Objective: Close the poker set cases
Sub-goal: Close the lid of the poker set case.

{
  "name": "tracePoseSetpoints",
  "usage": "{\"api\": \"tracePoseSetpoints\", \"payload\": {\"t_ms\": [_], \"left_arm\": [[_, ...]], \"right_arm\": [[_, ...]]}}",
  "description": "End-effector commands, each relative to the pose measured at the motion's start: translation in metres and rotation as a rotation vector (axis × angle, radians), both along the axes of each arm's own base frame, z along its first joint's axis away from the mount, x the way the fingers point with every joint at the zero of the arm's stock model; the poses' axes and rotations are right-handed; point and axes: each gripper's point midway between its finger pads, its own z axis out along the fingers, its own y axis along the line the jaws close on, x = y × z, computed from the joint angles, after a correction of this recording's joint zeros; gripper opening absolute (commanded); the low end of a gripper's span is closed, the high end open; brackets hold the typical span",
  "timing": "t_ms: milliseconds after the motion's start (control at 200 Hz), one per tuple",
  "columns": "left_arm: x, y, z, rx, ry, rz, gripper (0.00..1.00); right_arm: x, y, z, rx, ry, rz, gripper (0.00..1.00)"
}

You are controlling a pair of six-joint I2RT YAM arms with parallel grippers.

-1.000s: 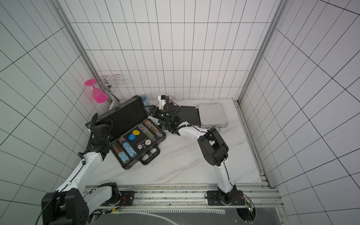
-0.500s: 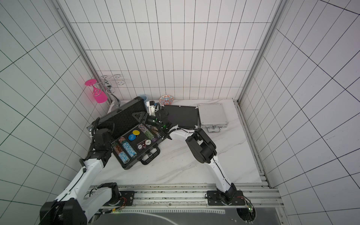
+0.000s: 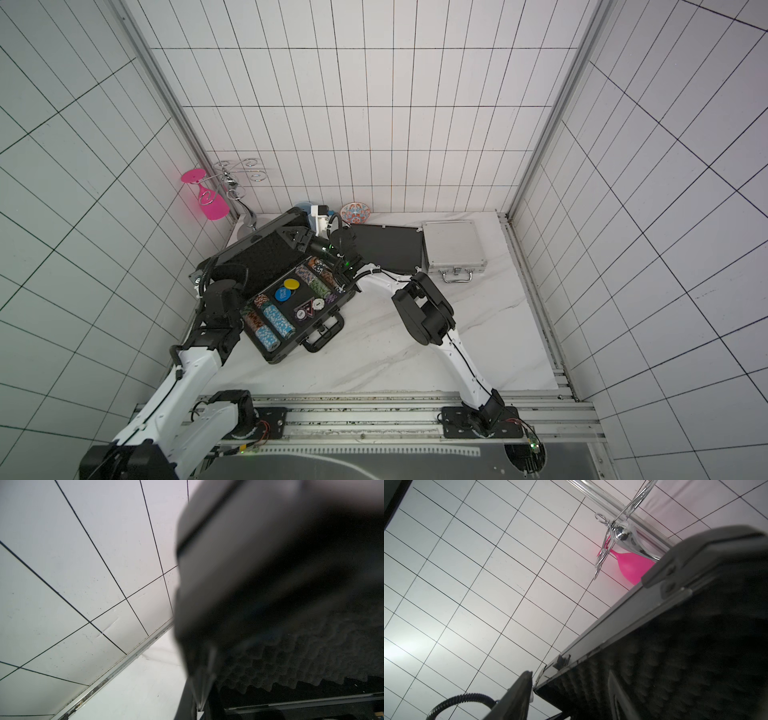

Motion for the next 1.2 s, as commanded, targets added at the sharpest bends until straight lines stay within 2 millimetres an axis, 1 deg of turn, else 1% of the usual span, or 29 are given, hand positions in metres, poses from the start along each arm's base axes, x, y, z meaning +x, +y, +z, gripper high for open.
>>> {"api": "tracePoseSetpoints", "payload": {"t_ms": [0,70,170,250,390,470,615,844,944,969,1059,1099,1139,1194], "left_arm": [[0.029,-0.031,0.059,-0.028,-0.241,-0.159,0.0],[0.029,-0.031,0.06,-0.022,-0.243,-0.16,0.0],[0.03,-0.032,0.062,-0.016,-0.243,-0.167,0.0],[0.03,-0.033,0.06,-0.016,-0.24,-0.168,0.0],[0.03,-0.033,0.061,-0.008,-0.237,-0.169,0.0],[0.03,-0.033,0.062,-0.005,-0.237,-0.17,0.0],[0.03,-0.034,0.061,-0.004,-0.235,-0.17,0.0],[0.031,-0.032,0.06,0.0,-0.232,-0.162,0.0],[0.031,-0.032,0.06,0.001,-0.23,-0.155,0.0],[0.031,-0.032,0.06,-0.001,-0.23,-0.152,0.06],[0.032,-0.031,0.058,-0.018,-0.221,-0.139,0.39],[0.031,-0.03,0.056,-0.032,-0.214,-0.127,0.51],[0.031,-0.03,0.055,-0.045,-0.209,-0.124,0.59],[0.032,-0.033,0.056,-0.067,-0.203,-0.134,0.66]], "right_arm": [[0.017,-0.005,0.04,0.107,0.012,-0.017,0.58],[0.024,-0.005,0.031,0.105,0.042,-0.023,0.57],[0.03,-0.004,0.025,0.1,0.052,-0.037,0.57],[0.035,-0.004,0.023,0.113,0.064,-0.056,0.56],[0.044,-0.004,0.024,0.135,0.07,-0.088,0.51],[0.047,-0.004,0.027,0.149,0.071,-0.093,0.45],[0.047,-0.005,0.03,0.159,0.071,-0.092,0.29],[0.039,-0.014,0.032,0.182,0.056,-0.07,0.13],[0.036,-0.018,0.031,0.177,0.053,-0.064,0.08],[0.036,-0.019,0.03,0.174,0.056,-0.065,0.07],[0.033,-0.025,0.027,0.155,0.048,-0.069,0.05],[0.032,-0.029,0.026,0.142,0.045,-0.076,0.04],[0.031,-0.032,0.026,0.131,0.037,-0.081,0.03],[0.03,-0.037,0.024,0.117,0.036,-0.091,0.02]]}}
